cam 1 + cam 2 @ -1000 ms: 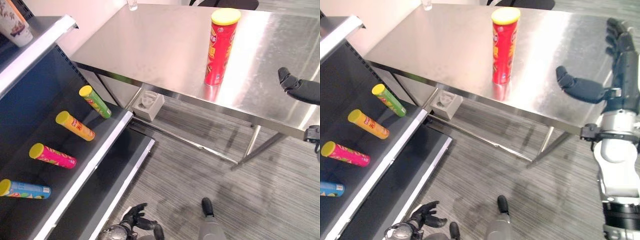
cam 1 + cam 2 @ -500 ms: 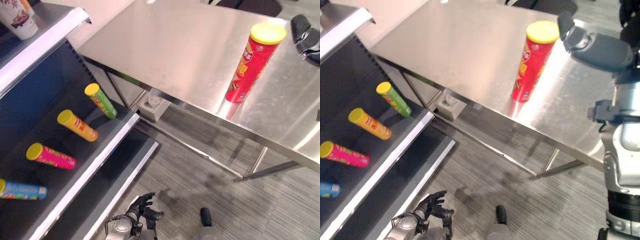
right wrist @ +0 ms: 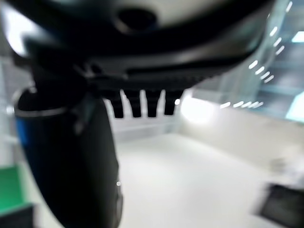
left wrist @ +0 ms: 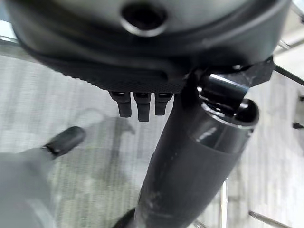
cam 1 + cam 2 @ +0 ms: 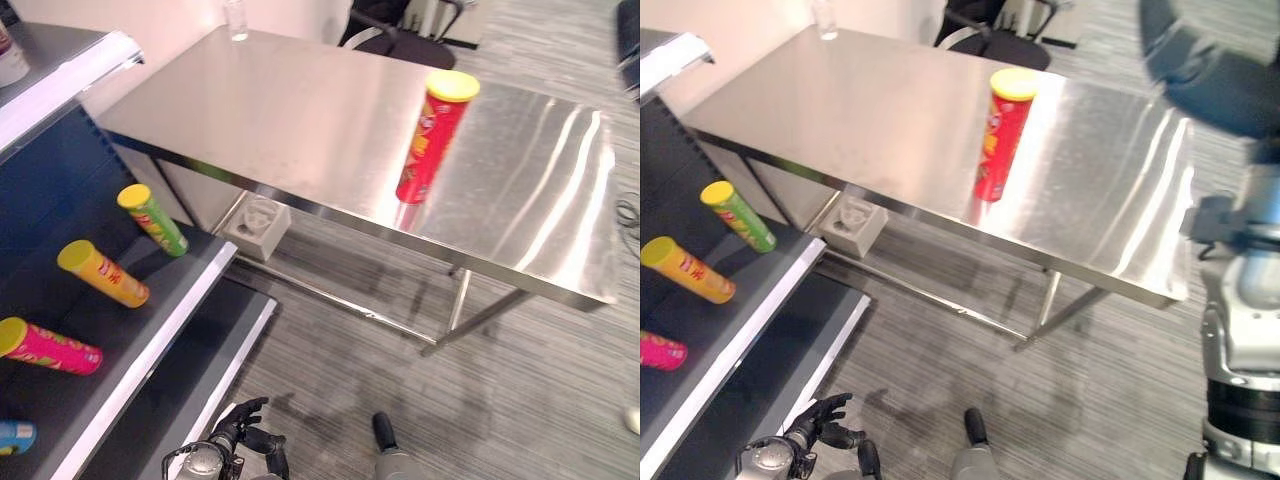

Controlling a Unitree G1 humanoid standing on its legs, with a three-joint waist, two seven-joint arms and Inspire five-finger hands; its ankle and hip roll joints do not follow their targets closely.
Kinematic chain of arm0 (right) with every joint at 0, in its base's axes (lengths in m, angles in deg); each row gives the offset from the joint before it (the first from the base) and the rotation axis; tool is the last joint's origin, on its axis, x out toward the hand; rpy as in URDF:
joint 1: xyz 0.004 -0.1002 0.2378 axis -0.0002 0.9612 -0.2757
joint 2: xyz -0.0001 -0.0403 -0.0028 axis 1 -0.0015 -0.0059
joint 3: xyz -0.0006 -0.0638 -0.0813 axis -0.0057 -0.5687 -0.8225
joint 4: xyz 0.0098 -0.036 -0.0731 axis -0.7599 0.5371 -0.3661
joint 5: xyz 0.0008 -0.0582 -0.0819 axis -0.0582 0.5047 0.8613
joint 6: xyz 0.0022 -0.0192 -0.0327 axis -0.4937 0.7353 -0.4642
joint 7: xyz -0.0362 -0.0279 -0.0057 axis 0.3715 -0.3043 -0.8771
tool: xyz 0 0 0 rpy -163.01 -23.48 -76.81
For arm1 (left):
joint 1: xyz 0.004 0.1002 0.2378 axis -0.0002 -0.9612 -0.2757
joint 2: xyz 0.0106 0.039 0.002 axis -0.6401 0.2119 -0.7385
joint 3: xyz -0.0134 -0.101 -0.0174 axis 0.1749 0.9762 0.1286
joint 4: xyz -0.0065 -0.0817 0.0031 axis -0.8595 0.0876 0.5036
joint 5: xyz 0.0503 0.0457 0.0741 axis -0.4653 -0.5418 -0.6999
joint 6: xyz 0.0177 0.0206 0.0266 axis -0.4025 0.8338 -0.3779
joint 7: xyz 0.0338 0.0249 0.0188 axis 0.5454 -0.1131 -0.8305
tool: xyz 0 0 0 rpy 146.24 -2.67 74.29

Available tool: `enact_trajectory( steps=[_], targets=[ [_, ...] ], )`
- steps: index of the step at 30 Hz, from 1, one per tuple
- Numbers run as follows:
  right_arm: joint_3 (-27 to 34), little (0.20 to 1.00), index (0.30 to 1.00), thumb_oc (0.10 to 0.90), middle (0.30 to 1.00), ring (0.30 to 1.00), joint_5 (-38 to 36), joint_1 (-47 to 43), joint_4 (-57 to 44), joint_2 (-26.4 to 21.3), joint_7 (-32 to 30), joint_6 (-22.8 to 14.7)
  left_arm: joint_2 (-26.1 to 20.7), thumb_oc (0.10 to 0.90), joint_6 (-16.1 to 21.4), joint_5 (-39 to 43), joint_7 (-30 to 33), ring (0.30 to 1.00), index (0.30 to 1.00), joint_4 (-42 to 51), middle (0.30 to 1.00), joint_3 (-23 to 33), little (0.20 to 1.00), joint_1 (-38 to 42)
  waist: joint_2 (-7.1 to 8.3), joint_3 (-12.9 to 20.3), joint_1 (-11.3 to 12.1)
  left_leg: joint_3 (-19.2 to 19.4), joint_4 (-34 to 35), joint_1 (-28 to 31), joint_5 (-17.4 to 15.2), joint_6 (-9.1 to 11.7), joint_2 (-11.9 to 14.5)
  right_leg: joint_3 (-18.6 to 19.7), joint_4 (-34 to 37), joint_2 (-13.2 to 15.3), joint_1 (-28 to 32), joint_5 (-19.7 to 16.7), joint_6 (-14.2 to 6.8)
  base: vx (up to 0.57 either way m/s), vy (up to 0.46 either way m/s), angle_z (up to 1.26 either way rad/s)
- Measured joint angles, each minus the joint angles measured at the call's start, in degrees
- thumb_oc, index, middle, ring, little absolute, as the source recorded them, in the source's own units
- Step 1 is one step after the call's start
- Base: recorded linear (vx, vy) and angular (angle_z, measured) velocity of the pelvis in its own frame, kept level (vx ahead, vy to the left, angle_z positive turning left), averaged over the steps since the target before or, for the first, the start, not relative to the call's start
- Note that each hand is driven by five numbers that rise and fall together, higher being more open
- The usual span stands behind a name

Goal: Put the goods on the table back onto the shelves and tidy them up.

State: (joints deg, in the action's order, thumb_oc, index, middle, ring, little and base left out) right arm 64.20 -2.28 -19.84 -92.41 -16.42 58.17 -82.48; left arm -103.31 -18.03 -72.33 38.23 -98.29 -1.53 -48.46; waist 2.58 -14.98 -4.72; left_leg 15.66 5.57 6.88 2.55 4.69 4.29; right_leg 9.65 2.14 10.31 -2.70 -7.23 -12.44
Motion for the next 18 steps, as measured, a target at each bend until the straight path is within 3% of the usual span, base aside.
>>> enact_trajectory(
  steps=[2,4,5,6,7,11,18],
  targets=[
    [-3.18,0.900,0.900,0.800,0.900,0.900,0.18,-0.27,3.51,0.89,0.16,0.80,-0.19,0.800,0.00,0.03,0.03,0.900,0.900,-0.02,0.900,-0.03,0.900,0.61,0.55,0.15,1.28,1.34,-0.08,0.22,0.32,0.18,0.24,-2.41,0.31,0.37,-0.85,0.82,0.74,-0.08,-0.042,-0.35],
    [-5.53,0.900,0.900,0.800,0.900,0.900,0.28,0.62,5.75,1.37,0.98,2.00,-0.40,0.800,-0.02,0.02,0.02,0.900,0.900,-0.02,0.900,-0.01,0.900,0.70,0.20,0.36,2.68,1.83,0.03,-0.07,0.33,0.16,1.52,-5.86,0.64,0.28,-1.27,1.79,-0.44,-0.04,-0.059,-0.31],
    [-6.77,0.900,0.900,0.800,0.900,0.900,0.68,2.00,7.47,2.71,2.00,3.27,-1.46,0.800,-0.04,0.05,0.03,0.900,0.900,0.01,0.900,0.48,0.900,-0.43,0.88,0.90,4.08,2.74,-0.05,-0.24,0.90,0.43,2.99,-8.94,-4.09,-0.36,-4.11,1.67,0.30,0.02,-0.079,-0.21],
    [-7.61,0.900,0.900,0.800,0.900,0.900,0.69,2.01,7.75,3.66,2.35,3.84,-1.81,0.800,-0.15,0.04,0.08,0.900,0.900,-0.10,0.900,0.72,0.900,-1.22,1.31,1.21,4.56,2.85,-0.23,0.01,0.83,0.70,2.87,-9.81,-4.90,-0.48,-4.90,0.83,1.59,0.03,-0.062,-0.16],
    [-7.89,0.900,0.900,0.800,0.900,0.900,0.70,2.18,7.72,4.76,2.71,3.95,-1.76,0.800,-0.46,0.01,0.03,0.900,0.900,-0.26,0.900,0.62,0.900,-2.10,0.66,1.59,5.22,2.88,-0.01,0.08,0.76,0.79,3.84,-11.09,-4.21,-0.79,-4.41,1.14,2.20,0.10,-0.042,-0.16],
    [-7.95,0.900,0.900,0.800,0.900,0.900,0.75,2.19,7.70,5.53,2.78,5.01,-0.26,0.800,-1.22,0.00,-0.11,0.900,0.900,-0.23,0.900,0.39,0.900,-3.77,-1.19,2.74,6.80,2.53,-0.28,0.56,1.57,2.06,4.99,-12.45,1.74,-2.55,-0.64,-3.23,5.65,0.07,-0.034,0.03],
    [-10.71,0.900,0.900,0.800,0.900,0.900,3.02,2.13,7.69,5.58,2.96,5.86,0.50,0.800,-1.21,-0.07,-0.05,0.900,0.900,-0.13,0.900,0.36,0.900,-2.20,-1.40,2.94,7.04,-0.30,-0.24,0.70,1.58,2.18,4.73,-15.02,2.72,-1.75,1.89,-3.37,5.28,0.02,-0.026,0.20]
  ],
)
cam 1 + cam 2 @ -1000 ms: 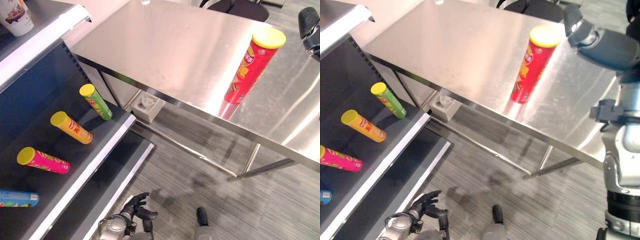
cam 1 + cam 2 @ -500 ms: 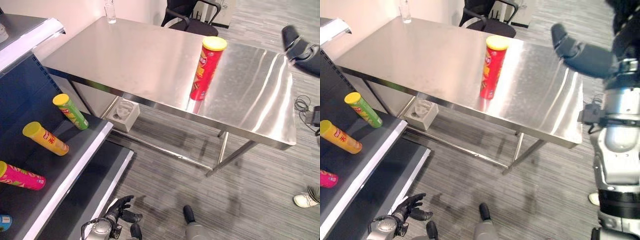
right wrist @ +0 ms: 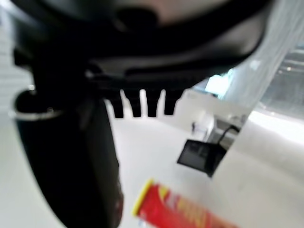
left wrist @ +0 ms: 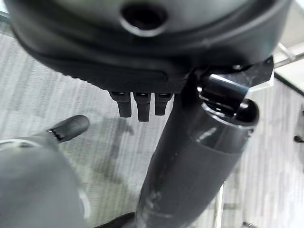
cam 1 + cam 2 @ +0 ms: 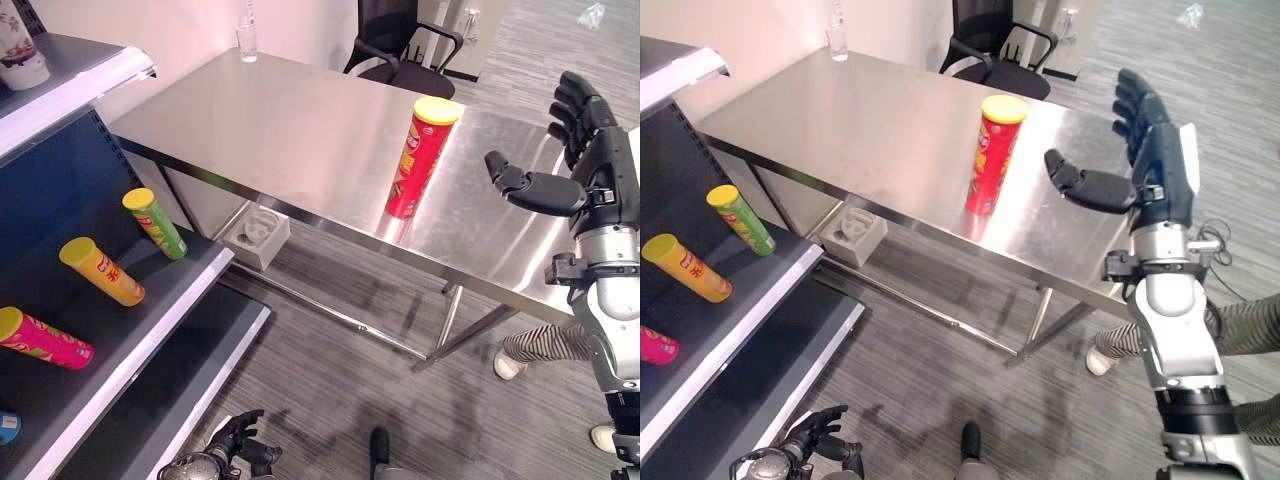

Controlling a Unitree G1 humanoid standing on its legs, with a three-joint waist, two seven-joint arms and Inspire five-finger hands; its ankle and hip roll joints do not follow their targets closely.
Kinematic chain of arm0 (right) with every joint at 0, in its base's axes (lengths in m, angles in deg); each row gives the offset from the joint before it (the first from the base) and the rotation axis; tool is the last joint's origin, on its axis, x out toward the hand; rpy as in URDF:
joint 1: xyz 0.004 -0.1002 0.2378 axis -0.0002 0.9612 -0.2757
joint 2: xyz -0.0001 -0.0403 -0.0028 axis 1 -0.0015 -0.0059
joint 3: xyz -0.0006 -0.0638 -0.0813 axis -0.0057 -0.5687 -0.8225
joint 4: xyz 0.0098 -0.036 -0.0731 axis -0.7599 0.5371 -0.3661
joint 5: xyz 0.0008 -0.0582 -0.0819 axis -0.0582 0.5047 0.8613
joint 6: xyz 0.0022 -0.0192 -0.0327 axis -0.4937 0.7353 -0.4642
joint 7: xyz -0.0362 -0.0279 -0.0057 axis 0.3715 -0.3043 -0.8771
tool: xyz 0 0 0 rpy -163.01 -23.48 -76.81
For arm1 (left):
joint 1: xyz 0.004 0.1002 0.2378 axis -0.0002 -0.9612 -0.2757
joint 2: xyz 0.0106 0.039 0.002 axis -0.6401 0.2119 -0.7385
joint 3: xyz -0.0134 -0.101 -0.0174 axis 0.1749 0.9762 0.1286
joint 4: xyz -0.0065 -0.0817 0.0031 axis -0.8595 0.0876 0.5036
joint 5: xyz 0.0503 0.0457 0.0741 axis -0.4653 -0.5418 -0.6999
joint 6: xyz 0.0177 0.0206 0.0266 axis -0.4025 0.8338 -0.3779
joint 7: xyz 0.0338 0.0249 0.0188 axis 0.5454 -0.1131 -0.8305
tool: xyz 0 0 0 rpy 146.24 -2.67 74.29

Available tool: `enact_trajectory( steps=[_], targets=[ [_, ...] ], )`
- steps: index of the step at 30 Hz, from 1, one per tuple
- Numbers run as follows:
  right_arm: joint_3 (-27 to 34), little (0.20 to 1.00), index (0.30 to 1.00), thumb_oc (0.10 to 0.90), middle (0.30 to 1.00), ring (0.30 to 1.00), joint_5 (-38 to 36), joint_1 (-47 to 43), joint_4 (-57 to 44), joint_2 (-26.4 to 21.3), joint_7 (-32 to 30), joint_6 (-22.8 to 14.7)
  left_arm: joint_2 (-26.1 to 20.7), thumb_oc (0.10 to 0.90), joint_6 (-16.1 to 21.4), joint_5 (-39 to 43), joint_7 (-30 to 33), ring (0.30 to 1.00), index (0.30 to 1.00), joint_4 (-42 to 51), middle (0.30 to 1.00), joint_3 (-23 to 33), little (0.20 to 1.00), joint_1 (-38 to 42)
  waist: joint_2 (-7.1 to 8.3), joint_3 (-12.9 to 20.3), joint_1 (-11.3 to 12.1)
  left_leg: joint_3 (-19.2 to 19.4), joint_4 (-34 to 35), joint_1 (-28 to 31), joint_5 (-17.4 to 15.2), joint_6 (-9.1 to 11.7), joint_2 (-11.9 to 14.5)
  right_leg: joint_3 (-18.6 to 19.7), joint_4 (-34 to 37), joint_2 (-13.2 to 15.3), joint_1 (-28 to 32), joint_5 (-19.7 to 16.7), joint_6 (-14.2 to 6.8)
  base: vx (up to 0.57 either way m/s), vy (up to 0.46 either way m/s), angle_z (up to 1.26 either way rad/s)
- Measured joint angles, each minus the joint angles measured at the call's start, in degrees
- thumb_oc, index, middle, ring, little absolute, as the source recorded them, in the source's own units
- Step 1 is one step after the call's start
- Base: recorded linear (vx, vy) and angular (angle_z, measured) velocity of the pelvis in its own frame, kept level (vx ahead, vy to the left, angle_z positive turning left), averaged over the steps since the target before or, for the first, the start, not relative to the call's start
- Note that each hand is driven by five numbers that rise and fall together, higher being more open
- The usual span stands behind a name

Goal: Put the goods on the table back onto the shelves and tidy them up.

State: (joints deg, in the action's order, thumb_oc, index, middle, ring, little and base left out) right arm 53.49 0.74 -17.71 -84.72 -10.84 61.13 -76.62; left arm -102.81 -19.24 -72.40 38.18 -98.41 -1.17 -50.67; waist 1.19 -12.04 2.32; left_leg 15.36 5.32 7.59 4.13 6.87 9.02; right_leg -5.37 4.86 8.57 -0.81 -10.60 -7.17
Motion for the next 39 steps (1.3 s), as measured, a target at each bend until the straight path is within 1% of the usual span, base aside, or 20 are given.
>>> enact_trajectory(
  steps=[2,5,6,9,11,15,23,32,36,37,38,39],
  targets=[
    [-0.52,0.900,0.900,0.800,0.900,0.900,0.71,-0.05,-0.02,0.14,0.64,0.24,0.02,0.800,0.00,-0.05,0.03,0.900,0.900,-0.01,0.900,-0.01,0.900,0.39,-0.05,0.12,0.41,-0.42,0.25,-0.29,0.02,0.06,-0.06,-0.90,0.00,0.34,0.28,0.73,-0.93,0.02,-0.023,0.22],
    [-1.42,0.900,0.900,0.800,0.900,0.900,2.73,-0.06,-0.05,0.20,0.82,0.64,0.02,0.800,-0.06,-0.21,0.06,0.900,0.900,-0.07,0.900,-0.10,0.900,-0.21,-0.04,0.22,0.34,-1.30,0.25,-0.80,-0.08,-0.12,-0.14,-1.71,-0.06,0.74,0.28,0.78,-1.01,0.02,-0.017,0.16],
    [-1.64,0.900,0.900,0.800,0.900,0.900,4.21,-0.06,-0.07,0.20,0.80,1.44,0.06,0.800,-0.12,-0.60,0.08,0.900,0.900,-0.08,0.900,-0.24,0.900,-0.57,-0.06,0.24,0.26,-1.82,0.25,-1.07,-0.03,-0.10,-0.28,-2.20,-0.12,0.91,0.31,0.80,-1.03,0.02,-0.010,0.15],
    [-1.78,0.900,0.900,0.800,0.900,0.900,6.67,-0.06,-0.11,0.20,0.81,1.63,0.12,0.800,-0.17,-1.23,0.09,0.900,0.900,-0.08,0.900,-0.26,0.900,-1.05,-0.14,0.29,0.29,-2.03,0.25,-1.11,-0.02,-0.10,-0.31,-2.30,-0.13,1.02,0.37,0.80,-1.03,0.01,-0.003,0.05],
    [-1.86,0.900,0.900,0.800,0.900,0.900,9.95,-0.06,-0.28,0.20,0.82,2.05,0.13,0.800,-0.19,-2.01,0.10,0.900,0.900,-0.09,0.900,-0.26,0.900,-1.34,-0.14,0.30,0.27,-2.51,0.24,-1.18,0.19,0.22,-0.51,-2.36,-0.19,1.19,0.37,0.80,-1.03,0.01,-0.006,0.05],
    [-2.05,0.900,0.900,0.800,0.900,0.900,12.25,-0.03,-0.38,0.20,0.82,2.68,0.18,0.800,-0.18,-2.30,0.16,0.900,0.900,-0.07,0.900,-0.26,0.900,-1.25,-0.15,0.30,0.18,-3.02,0.23,-1.40,0.20,0.21,-0.83,-2.62,-0.38,1.53,0.37,0.80,-1.02,0.00,-0.006,0.07],
    [-2.05,0.900,0.900,0.800,0.900,0.900,13.10,-0.03,-0.39,0.20,0.76,2.69,0.18,0.800,-0.18,-2.32,0.42,0.900,0.900,-0.05,0.900,-0.26,0.900,-1.19,-0.14,0.32,0.18,-3.13,0.00,-1.38,0.23,0.24,-0.96,-3.16,-0.63,1.53,0.38,0.78,-1.00,0.00,0.000,0.01],
    [-1.67,0.900,0.900,0.800,0.900,0.900,13.68,0.07,-1.23,0.20,0.71,2.69,0.18,0.800,-0.18,-2.33,0.47,0.900,0.900,-0.04,0.900,-0.22,0.900,-1.03,-0.14,0.32,-0.07,-2.90,0.23,-0.90,0.21,0.24,-0.96,-2.91,-0.60,1.49,0.77,0.83,-1.06,0.00,0.000,0.00],
    [0.98,0.900,0.900,0.800,0.900,0.900,13.66,1.52,-5.65,0.19,0.59,2.68,0.20,0.800,-0.21,-2.34,0.53,0.900,0.900,-0.04,0.900,-0.13,0.900,-1.07,0.02,0.41,-0.33,-2.11,0.17,-0.87,0.20,0.25,-1.01,-2.19,-0.58,1.39,0.32,0.98,-1.25,-0.01,0.002,-0.06],
    [2.74,0.900,0.900,0.800,0.900,0.900,13.64,2.40,-7.75,0.20,0.50,2.35,0.19,0.800,-0.21,-2.34,0.61,0.900,0.900,-0.07,0.900,0.11,0.900,-1.04,0.09,0.43,-0.24,-1.72,0.10,-0.95,0.20,0.25,-1.01,-2.06,-0.58,1.39,0.03,0.94,-1.22,-0.01,0.002,-0.15],
    [3.20,0.900,0.900,0.800,0.900,0.900,13.63,2.37,-7.96,0.20,0.35,1.79,0.15,0.800,-0.23,-2.34,0.80,0.900,0.900,-0.18,0.900,0.14,0.900,-1.15,0.20,0.50,-0.18,-1.70,0.09,-0.91,0.20,0.25,-1.02,-2.02,-0.57,1.40,0.00,0.86,-1.13,0.00,0.001,-0.11],
    [3.76,0.900,0.900,0.800,0.900,0.900,13.60,2.50,-7.99,0.19,0.11,1.38,0.14,0.800,-0.25,-2.36,0.98,0.900,0.900,-0.21,0.900,0.14,0.900,-1.17,0.34,0.58,-0.64,-1.64,0.01,-0.81,0.20,0.25,-1.03,-1.90,-0.59,1.37,-0.01,0.81,-1.07,0.00,0.001,-0.06]
  ],
)
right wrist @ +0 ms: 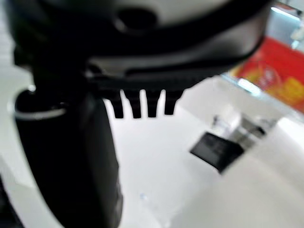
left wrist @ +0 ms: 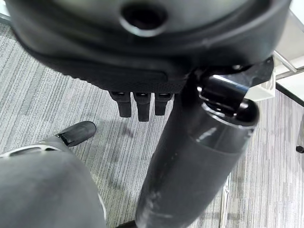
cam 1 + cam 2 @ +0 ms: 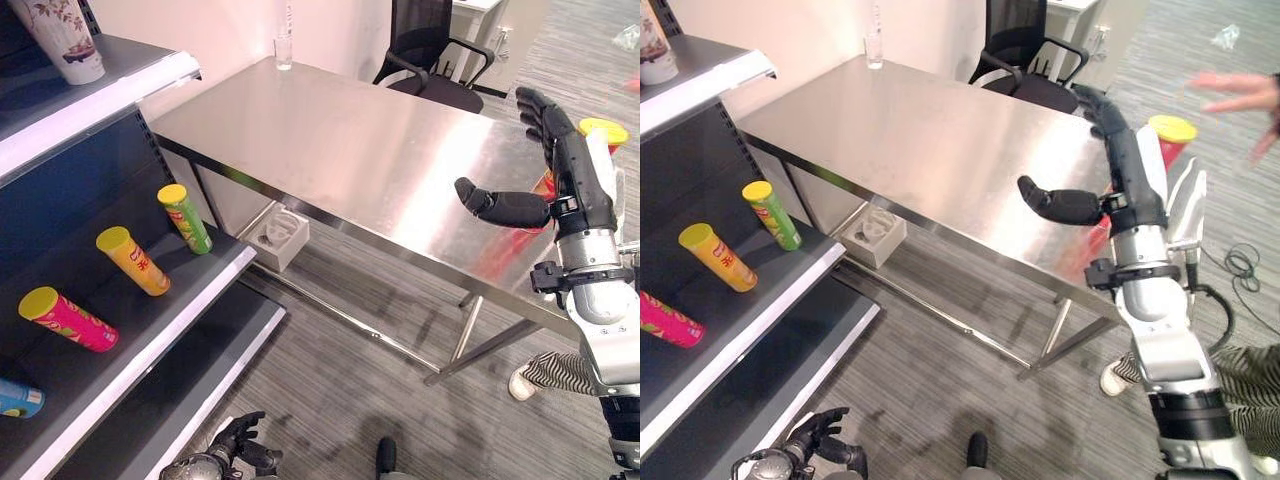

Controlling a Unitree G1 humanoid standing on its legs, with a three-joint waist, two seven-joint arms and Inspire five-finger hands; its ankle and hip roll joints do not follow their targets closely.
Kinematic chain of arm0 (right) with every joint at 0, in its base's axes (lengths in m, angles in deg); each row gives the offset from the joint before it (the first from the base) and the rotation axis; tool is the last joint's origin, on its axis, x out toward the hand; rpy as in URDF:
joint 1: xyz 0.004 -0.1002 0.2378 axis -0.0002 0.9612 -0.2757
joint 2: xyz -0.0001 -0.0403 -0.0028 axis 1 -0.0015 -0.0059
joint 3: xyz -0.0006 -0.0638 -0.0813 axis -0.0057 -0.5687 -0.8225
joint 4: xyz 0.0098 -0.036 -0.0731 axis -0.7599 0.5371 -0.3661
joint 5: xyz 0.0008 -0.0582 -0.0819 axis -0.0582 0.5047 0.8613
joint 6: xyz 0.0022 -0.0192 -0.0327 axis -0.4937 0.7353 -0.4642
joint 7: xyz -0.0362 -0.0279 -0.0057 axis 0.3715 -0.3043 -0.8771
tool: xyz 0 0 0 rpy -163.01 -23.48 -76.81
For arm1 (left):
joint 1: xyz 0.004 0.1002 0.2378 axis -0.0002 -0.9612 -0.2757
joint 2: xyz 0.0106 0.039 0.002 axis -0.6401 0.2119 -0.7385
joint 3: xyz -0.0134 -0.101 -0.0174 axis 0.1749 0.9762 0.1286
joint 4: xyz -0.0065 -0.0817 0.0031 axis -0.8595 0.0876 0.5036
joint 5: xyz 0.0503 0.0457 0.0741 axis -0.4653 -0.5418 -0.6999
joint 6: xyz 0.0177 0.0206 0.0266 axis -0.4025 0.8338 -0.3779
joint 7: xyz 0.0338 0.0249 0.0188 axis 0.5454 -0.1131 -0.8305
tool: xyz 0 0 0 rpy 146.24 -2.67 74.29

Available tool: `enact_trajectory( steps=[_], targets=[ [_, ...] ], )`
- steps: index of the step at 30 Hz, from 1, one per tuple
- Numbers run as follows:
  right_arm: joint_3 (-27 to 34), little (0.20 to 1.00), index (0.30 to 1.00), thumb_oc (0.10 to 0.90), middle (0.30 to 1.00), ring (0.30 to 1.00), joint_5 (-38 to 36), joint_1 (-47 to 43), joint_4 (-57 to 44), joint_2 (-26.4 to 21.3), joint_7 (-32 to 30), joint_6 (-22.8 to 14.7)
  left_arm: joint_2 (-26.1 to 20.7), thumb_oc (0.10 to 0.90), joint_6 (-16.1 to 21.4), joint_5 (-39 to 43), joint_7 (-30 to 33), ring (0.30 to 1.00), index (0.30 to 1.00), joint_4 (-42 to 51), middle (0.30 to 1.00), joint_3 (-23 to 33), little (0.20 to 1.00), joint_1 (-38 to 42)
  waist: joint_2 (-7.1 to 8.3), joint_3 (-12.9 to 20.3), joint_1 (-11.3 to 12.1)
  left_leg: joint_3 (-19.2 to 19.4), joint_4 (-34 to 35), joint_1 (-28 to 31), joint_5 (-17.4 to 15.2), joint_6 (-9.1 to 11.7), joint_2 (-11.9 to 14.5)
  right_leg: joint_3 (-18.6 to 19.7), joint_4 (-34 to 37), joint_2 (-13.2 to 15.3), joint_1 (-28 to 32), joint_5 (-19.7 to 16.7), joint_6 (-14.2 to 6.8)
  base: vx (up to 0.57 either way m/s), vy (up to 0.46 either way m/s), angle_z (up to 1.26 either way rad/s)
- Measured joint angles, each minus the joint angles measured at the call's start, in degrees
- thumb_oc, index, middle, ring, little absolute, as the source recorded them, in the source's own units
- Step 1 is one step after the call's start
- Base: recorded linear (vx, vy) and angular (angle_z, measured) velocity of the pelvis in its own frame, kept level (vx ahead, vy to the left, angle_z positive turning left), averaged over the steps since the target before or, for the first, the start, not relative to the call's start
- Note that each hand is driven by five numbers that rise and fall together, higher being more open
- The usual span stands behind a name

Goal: Put the goods on the table back onto the shelves and tidy them up.

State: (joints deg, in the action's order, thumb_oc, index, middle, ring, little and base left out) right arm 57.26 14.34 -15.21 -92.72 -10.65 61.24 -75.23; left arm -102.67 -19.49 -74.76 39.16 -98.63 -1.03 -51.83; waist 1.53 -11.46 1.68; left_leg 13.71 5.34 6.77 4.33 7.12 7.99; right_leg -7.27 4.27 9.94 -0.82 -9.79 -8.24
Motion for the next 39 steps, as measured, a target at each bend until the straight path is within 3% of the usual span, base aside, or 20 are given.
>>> enact_trajectory(
  steps=[5,8,12,17,22,35,38,39],
  targets=[
    [7.61,0.900,0.900,0.800,0.900,0.900,-0.07,2.41,-0.04,0.00,-2.03,-0.75,0.01,0.800,0.04,-0.01,0.23,0.900,0.900,-0.25,0.900,0.20,0.900,0.17,1.08,0.65,-0.33,1.56,0.06,0.07,-0.16,-0.13,-0.04,1.56,-0.01,-0.17,-0.95,-0.05,-0.22,0.01,0.002,-0.16],
    [13.04,0.900,0.900,0.800,0.900,0.900,-0.14,6.36,-0.15,-0.04,-3.59,-1.65,0.05,0.800,0.04,-0.18,0.24,0.900,0.900,-0.98,0.900,0.18,0.900,0.47,1.25,0.80,-1.47,1.81,0.07,0.21,-0.19,-0.16,-0.04,1.96,-0.02,-0.27,-1.11,-0.06,-0.22,0.01,-0.006,-0.08],
    [15.52,0.900,0.900,0.800,0.900,0.900,-0.28,8.91,-0.50,-0.04,-4.93,-1.83,0.16,0.800,0.07,-0.43,0.25,0.900,0.900,-1.53,0.900,0.13,0.900,0.56,1.06,0.96,-3.57,3.15,0.21,0.26,-0.29,-0.15,-0.03,3.19,-0.03,-0.48,-2.01,-0.32,-0.39,0.01,0.005,-0.16],
    [16.67,0.900,0.900,0.800,0.900,0.900,-0.63,12.41,-0.10,-0.08,-5.81,-2.46,0.37,0.800,0.14,-0.84,0.25,0.900,0.900,-1.59,0.900,0.14,0.900,0.59,0.44,1.34,-4.21,4.84,0.22,0.75,-0.50,0.03,0.08,4.81,0.10,-0.84,-2.62,-0.70,-0.21,-0.01,-0.006,-0.19],
    [15.72,0.900,0.900,0.800,0.900,0.900,0.09,13.19,9.11,-0.11,-5.84,-0.06,0.50,0.800,0.12,-1.61,0.23,0.900,0.900,-1.66,0.900,-0.04,0.900,0.66,0.18,1.61,-3.90,6.20,0.23,0.74,-0.75,-0.28,0.05,6.04,0.16,-0.98,-3.56,-1.03,-0.08,0.00,-0.012,-0.13],
    [11.35,0.900,0.900,0.800,0.900,0.900,-3.52,11.48,12.59,-0.12,-5.89,1.78,0.58,0.800,0.01,-1.58,0.21,0.900,0.900,-1.77,0.900,-0.32,0.900,-0.25,-0.88,2.23,-1.59,4.14,0.24,-0.03,-0.76,-0.34,0.23,3.92,0.99,-0.43,-2.43,-1.39,-0.40,0.01,-0.030,0.08],
    [11.35,0.900,0.900,0.800,0.900,0.900,-4.73,11.27,12.62,-0.12,-6.34,1.79,0.57,0.800,-0.03,-1.56,0.22,0.900,0.900,-1.82,0.900,-0.31,0.900,-0.40,-0.88,2.23,-1.22,3.32,0.23,0.02,-0.73,-0.33,0.24,3.05,1.00,-0.33,-1.85,-1.29,-0.45,-0.01,-0.032,0.12],
    [11.08,0.900,0.900,0.800,0.900,0.900,-4.80,8.47,14.79,-0.12,-6.99,1.77,0.55,0.800,-0.04,-1.52,0.23,0.900,0.900,-1.82,0.900,-0.30,0.900,-0.51,-0.05,2.10,-0.68,2.89,0.24,-0.01,-0.59,-0.20,0.22,2.75,1.00,-0.24,-1.59,-1.19,-0.44,-0.01,0.020,0.12]
  ],
)
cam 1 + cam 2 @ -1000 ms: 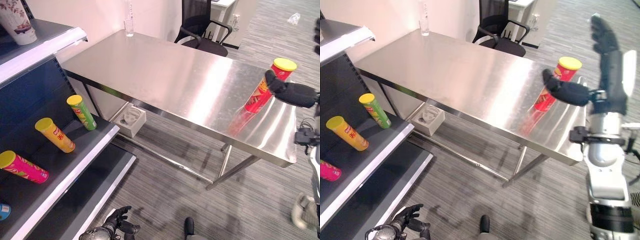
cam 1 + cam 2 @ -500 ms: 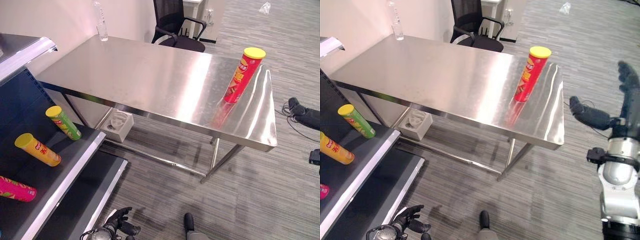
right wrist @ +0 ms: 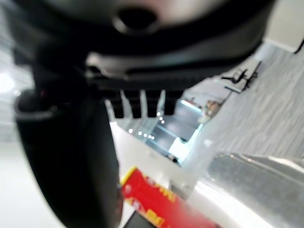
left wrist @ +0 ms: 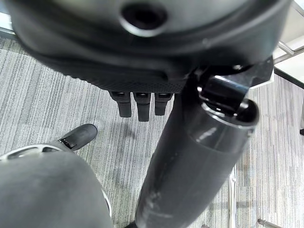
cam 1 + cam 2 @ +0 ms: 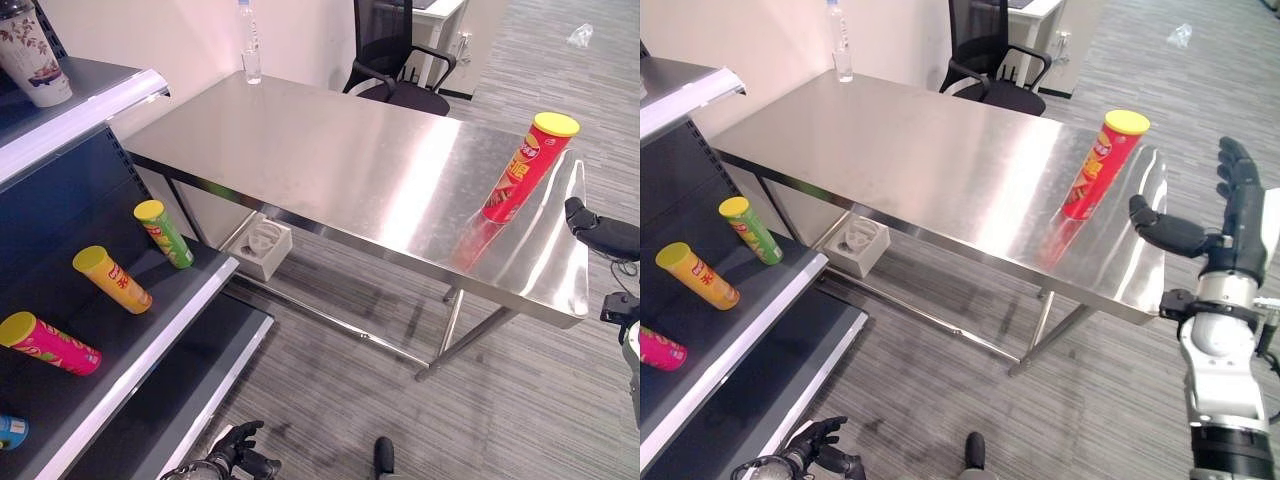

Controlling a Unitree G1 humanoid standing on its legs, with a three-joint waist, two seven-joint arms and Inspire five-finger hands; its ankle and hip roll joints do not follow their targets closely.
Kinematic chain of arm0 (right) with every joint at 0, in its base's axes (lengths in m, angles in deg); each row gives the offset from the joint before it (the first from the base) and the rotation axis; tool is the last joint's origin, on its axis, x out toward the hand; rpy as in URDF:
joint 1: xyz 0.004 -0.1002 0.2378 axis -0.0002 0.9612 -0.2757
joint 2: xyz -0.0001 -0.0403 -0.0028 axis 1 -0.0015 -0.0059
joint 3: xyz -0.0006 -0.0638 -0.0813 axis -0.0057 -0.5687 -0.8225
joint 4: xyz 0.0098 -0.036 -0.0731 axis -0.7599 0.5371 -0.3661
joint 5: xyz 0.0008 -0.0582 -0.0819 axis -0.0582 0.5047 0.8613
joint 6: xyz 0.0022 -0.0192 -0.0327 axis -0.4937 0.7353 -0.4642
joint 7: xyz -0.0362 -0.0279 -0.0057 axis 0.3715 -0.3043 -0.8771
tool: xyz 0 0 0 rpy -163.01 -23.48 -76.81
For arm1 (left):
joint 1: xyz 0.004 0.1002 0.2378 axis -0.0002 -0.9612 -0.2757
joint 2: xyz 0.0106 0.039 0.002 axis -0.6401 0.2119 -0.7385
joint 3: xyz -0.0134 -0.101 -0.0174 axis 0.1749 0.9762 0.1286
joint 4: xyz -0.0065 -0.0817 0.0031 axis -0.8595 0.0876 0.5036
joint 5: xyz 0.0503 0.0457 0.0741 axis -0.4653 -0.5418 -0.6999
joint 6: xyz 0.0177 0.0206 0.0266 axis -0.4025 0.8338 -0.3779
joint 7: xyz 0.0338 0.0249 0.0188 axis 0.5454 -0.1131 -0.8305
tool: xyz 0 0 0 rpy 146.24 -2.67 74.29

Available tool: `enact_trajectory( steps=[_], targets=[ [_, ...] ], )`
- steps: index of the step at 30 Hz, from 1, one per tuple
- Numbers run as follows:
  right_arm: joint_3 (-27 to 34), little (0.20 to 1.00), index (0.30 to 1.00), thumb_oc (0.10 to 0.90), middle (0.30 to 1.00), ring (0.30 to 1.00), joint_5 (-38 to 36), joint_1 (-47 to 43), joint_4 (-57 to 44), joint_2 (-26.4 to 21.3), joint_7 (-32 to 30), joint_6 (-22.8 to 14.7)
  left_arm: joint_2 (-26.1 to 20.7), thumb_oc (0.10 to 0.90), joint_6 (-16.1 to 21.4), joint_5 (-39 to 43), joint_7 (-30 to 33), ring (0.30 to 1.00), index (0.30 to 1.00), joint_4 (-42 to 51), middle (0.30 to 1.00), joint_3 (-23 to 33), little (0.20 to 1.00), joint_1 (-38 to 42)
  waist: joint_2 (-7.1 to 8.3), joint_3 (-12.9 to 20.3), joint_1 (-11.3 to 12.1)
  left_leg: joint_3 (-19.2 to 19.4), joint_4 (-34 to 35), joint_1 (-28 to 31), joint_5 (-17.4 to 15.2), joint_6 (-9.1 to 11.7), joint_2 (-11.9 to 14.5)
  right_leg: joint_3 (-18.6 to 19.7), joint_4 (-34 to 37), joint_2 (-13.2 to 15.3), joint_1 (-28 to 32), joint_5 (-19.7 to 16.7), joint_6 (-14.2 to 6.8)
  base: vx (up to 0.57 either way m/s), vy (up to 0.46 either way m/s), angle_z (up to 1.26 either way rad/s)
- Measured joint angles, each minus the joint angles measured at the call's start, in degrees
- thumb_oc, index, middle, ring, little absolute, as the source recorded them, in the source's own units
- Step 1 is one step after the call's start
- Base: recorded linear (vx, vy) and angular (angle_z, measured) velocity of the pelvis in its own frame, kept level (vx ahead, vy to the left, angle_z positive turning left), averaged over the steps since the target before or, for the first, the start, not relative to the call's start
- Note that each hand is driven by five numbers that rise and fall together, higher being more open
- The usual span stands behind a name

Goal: Put the goods on the table back onto the shelves and tidy them up.

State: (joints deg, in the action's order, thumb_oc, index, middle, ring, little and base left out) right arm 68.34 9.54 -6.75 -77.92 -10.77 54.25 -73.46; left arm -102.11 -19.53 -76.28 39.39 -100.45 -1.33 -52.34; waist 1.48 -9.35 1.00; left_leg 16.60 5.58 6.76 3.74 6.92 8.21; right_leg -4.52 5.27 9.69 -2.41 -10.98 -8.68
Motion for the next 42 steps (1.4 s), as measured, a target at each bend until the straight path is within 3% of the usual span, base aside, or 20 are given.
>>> enact_trajectory(
  steps=[1,4,6,8,9,11,14,16,21,29,31,34,35,36,37,38,39,40,41,42],
  targets=[
    [0.01,0.900,0.900,0.800,0.900,0.900,-0.20,0.04,0.02,0.05,0.12,-0.04,-0.07,0.800,-0.08,-0.03,0.03,0.900,0.900,0.10,0.900,0.24,0.900,0.00,0.20,-0.03,0.03,0.01,-0.10,0.07,-0.01,-0.02,0.06,0.07,-0.05,-0.16,0.15,-0.05,-0.01,-0.02,0.084,0.04],
    [-0.18,0.900,0.900,0.800,0.900,0.900,-5.31,2.98,2.18,4.72,1.73,-0.24,-3.32,0.800,-2.47,0.06,0.10,0.900,0.900,2.63,0.900,6.16,0.900,-0.98,2.66,-1.63,1.28,-0.08,-0.29,6.47,-0.51,1.67,2.86,0.27,-0.01,-3.38,7.33,0.63,1.58,0.00,0.188,0.05],
    [-0.43,0.900,0.900,0.800,0.900,0.900,-5.67,4.08,2.24,6.87,1.66,-0.69,-8.83,0.800,-2.29,0.55,0.62,0.900,0.900,4.74,0.900,7.22,0.900,-1.36,6.09,-0.10,1.18,0.11,-0.04,7.88,-1.46,2.50,4.63,0.43,-0.08,-4.99,8.62,2.76,1.41,0.02,0.195,0.02],
    [-0.47,0.900,0.900,0.800,0.900,0.900,-5.67,3.66,2.23,6.87,1.59,-0.73,-10.40,0.800,-2.39,0.57,1.15,0.900,0.900,4.70,0.900,7.25,0.900,-1.43,7.44,0.34,1.15,0.56,-0.15,8.18,-1.42,2.45,4.84,1.53,-0.09,-5.38,8.54,2.78,1.39,0.04,0.192,-0.19],
    [-0.43,0.900,0.900,0.800,0.900,0.900,-5.67,3.65,2.22,6.87,1.35,-0.88,-11.33,0.800,-2.42,0.54,1.21,0.900,0.900,4.53,0.900,7.26,0.900,-2.02,8.87,1.34,0.78,1.48,-0.19,8.37,-1.45,2.48,4.72,2.32,-0.21,-5.39,8.17,2.77,1.33,0.03,0.200,-0.30],
    [-0.42,0.900,0.900,0.800,0.900,0.900,-5.39,3.62,1.92,6.82,1.30,-0.95,-11.37,0.800,-2.42,0.10,1.10,0.900,0.900,3.46,0.900,7.17,0.900,-3.22,10.18,2.33,0.79,3.27,-0.18,9.39,-1.82,2.43,4.31,4.08,-0.79,-5.38,7.72,2.61,1.08,0.02,0.180,-0.40],
    [-0.43,0.900,0.900,0.800,0.900,0.900,-4.32,3.41,1.71,6.72,1.17,-1.06,-10.98,0.800,-2.47,-0.85,0.80,0.900,0.900,1.52,0.900,6.97,0.900,-5.13,10.63,2.78,-0.14,4.85,-0.03,10.65,-2.38,2.27,3.84,5.57,-1.41,-5.20,7.73,2.73,0.91,0.01,0.144,-0.26],
    [-0.43,0.900,0.900,0.800,0.900,0.900,-3.75,3.17,1.64,5.79,1.10,-1.31,-10.64,0.800,-2.49,-1.09,0.36,0.900,0.900,-0.49,0.900,6.98,0.900,-5.41,10.54,2.71,-0.42,5.89,-0.21,11.66,-2.67,2.39,3.69,6.59,-2.06,-5.35,7.50,2.71,0.87,-0.04,0.081,-0.32],
    [-0.54,0.900,0.900,0.800,0.900,0.900,-3.37,2.55,1.67,3.58,0.90,-1.46,-10.15,0.800,-2.46,-1.06,0.36,0.900,0.900,-0.18,0.900,7.14,0.900,-6.07,8.61,1.84,-0.41,7.68,-0.21,12.09,-2.73,2.42,3.91,6.47,-3.28,-5.53,6.35,2.74,0.20,-0.03,-0.015,-0.15],
    [-0.50,0.900,0.900,0.800,0.900,0.900,-3.37,2.58,1.51,1.49,1.19,-1.45,-6.80,0.800,-2.45,-1.05,-0.09,0.900,0.900,0.96,0.900,6.99,0.900,-6.11,3.46,1.59,-0.35,7.19,-1.11,11.34,-2.55,3.14,5.58,5.70,-2.11,-6.82,6.75,3.00,1.02,0.00,-0.083,0.02],
    [-0.48,0.900,0.900,0.800,0.900,0.900,-3.37,2.58,1.45,0.83,1.19,-1.45,-6.55,0.800,-2.44,-0.85,-0.30,0.900,0.900,1.45,0.900,6.71,0.900,-5.20,3.10,0.92,-0.68,5.01,-5.68,8.15,-3.69,3.67,6.64,4.35,-2.79,-6.89,6.26,3.40,1.88,-0.10,-0.093,0.30],
    [-0.53,0.900,0.900,0.800,0.900,0.900,-3.37,1.89,1.37,-0.83,1.23,-1.46,-6.17,0.800,-2.38,-0.50,-0.59,0.900,0.900,2.90,0.900,5.93,0.900,-3.31,3.36,-1.56,0.60,0.91,-15.15,3.25,-4.86,3.69,7.54,3.74,-3.62,-6.62,5.62,3.34,3.96,-0.09,-0.108,0.12],
    [-0.31,0.900,0.900,0.800,0.900,0.900,-3.39,1.20,1.36,-1.46,1.11,-1.53,-5.99,0.800,-2.38,-0.46,-0.48,0.900,0.900,3.01,0.900,5.54,0.900,-1.28,4.28,-3.95,0.92,-4.85,-22.69,-0.69,-4.77,4.58,7.45,3.93,-3.80,-5.83,5.62,3.47,4.57,0.22,0.087,0.23],
    [-0.35,0.900,0.900,0.800,0.900,0.900,-3.38,-0.05,1.17,-3.82,1.25,-1.60,-4.56,0.800,-2.29,0.57,-0.35,0.900,0.900,3.39,0.900,3.90,0.900,0.19,3.53,-5.32,1.47,-10.97,-27.06,-6.36,-5.08,7.29,6.84,2.97,-2.88,-5.36,5.47,3.33,4.66,0.24,0.075,0.33],
    [-0.13,0.900,0.900,0.800,0.900,0.900,-3.40,-0.90,0.75,-5.13,1.16,-1.62,-3.37,0.800,-2.34,0.99,-0.28,0.900,0.900,3.78,0.900,3.59,0.900,0.85,2.22,-5.73,0.44,-11.78,-24.57,-6.87,-6.18,6.47,7.09,3.10,-2.34,-5.11,4.86,3.56,4.26,0.33,0.177,0.49],
    [0.33,0.900,0.900,0.800,0.900,0.900,-3.43,-2.15,-0.32,-5.18,1.05,-1.82,-2.65,0.800,-2.38,1.69,-0.46,0.900,0.900,3.97,0.900,2.25,0.900,1.21,0.74,-5.77,-0.91,-11.69,-20.73,-7.42,-8.11,2.08,7.01,3.04,-1.87,-5.85,3.56,4.99,2.36,0.23,0.114,-0.04],
    [0.06,0.900,0.900,0.800,0.900,0.900,-3.47,-4.08,-2.26,-5.31,0.70,-2.22,-1.17,0.800,-2.22,1.75,-0.84,0.900,0.900,4.67,0.900,2.09,0.900,0.87,-2.60,-5.60,0.44,-9.54,-13.48,-6.56,-8.45,1.87,9.09,3.73,-7.42,-7.48,-0.55,6.45,3.05,0.31,0.168,-0.37],
    [0.03,0.900,0.900,0.800,0.900,0.900,-3.48,-4.64,-3.17,-5.00,0.25,-3.16,-1.35,0.800,-2.24,1.73,-0.67,0.900,0.900,5.50,0.900,2.04,0.900,1.66,-2.70,-7.69,1.25,-7.40,-13.21,-6.71,-7.02,2.76,10.35,3.74,-23.81,-7.81,-6.05,12.04,4.79,0.32,0.146,-0.36],
    [-1.08,0.900,0.900,0.800,0.900,0.900,-3.46,-3.82,-3.20,-4.78,-0.03,-3.19,-3.16,0.800,-2.18,1.72,-0.34,0.900,0.900,5.99,0.900,2.24,0.900,1.70,0.46,-9.07,0.44,-5.71,-12.79,-5.15,-6.49,2.24,9.29,3.00,-36.98,-5.42,-7.34,20.28,4.06,0.33,0.149,0.03],
    [-2.43,0.900,0.900,0.800,0.900,0.900,-3.39,-3.49,-3.68,-4.79,0.14,-3.13,-4.82,0.800,-2.22,1.73,0.16,0.900,0.900,5.99,0.900,2.70,0.900,1.19,3.59,-8.62,0.55,-3.10,-12.35,-4.25,-5.19,1.69,8.09,3.91,-34.86,-3.51,-5.36,25.52,4.35,0.38,0.168,0.07]
  ],
)
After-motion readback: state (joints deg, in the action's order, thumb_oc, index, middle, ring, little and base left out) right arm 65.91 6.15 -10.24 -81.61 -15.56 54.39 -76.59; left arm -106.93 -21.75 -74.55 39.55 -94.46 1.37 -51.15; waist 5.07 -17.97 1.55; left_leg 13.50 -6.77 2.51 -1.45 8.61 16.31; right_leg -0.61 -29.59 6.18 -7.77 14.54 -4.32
